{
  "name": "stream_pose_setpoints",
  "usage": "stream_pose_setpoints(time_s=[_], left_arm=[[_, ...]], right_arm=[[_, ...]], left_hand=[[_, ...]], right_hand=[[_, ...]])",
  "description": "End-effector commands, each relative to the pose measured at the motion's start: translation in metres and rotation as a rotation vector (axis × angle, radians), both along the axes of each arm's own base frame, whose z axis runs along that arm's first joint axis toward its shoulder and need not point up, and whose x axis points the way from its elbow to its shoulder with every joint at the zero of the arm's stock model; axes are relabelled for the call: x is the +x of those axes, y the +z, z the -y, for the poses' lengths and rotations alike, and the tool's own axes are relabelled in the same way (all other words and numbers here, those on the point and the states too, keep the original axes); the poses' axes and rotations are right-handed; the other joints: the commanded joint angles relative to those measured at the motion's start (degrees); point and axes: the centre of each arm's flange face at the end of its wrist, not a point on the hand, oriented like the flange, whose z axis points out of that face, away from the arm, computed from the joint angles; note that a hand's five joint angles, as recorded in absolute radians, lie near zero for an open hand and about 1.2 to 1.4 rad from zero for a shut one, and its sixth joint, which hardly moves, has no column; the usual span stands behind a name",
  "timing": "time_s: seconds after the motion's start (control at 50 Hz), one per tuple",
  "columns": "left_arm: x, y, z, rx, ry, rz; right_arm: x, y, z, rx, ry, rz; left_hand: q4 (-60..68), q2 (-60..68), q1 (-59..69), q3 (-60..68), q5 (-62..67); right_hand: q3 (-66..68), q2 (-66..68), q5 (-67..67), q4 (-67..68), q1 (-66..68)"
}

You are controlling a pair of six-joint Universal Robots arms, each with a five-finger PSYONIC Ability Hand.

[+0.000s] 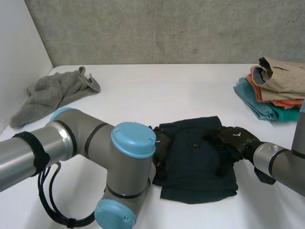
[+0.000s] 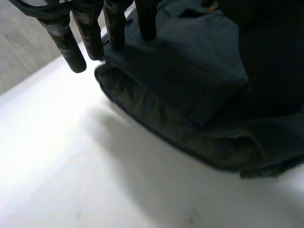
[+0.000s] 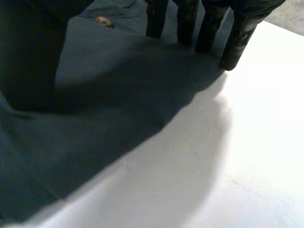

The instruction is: Fold the laundry.

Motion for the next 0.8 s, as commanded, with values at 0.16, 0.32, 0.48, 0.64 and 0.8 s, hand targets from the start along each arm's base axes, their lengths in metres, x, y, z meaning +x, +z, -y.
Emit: stream_pose_setpoints(time_s=[0.16,0.32,0.48,0.64,0.8], left_arm=[[0.003,0.066,-0.015,-0.063,-0.003,-0.129],[0.022,0.099,-0.024,-0.092,0.020,-0.191],[0.043,0.085,-0.020,-0.054,0.066,-0.147],[0.053,0.066,-0.018,0.001,0.106,-0.131],[0.057,0.057,-0.020,0.015,0.112,-0.138]], right_arm=[[-0.003,0.048,-0.024,-0.228,0.059,-0.016],[-0.006,0.058,-0.065,-0.280,0.124,0.035],[-0.014,0.038,-0.088,-0.225,0.162,0.015],[-0.018,0.015,-0.094,-0.225,0.191,-0.048],[-0.017,-0.002,-0.088,-0.232,0.196,-0.051]], left_hand=[[-0.30,-0.83,0.21,-0.65,-2.05],[-0.80,-1.33,-0.30,-1.15,-2.56],[-0.80,-1.33,-0.30,-1.15,-2.56],[-0.80,-1.33,-0.30,-1.15,-2.56],[-0.80,-1.33,-0.30,-1.15,-2.56]], right_hand=[[-0.53,-2.61,-3.96,-3.41,0.40],[-0.53,-2.61,-3.96,-3.41,0.40],[-0.53,-2.61,-3.96,-3.41,0.40],[-0.53,-2.61,-3.96,-3.41,0.40],[-0.53,-2.61,-3.96,-3.41,0.40]])
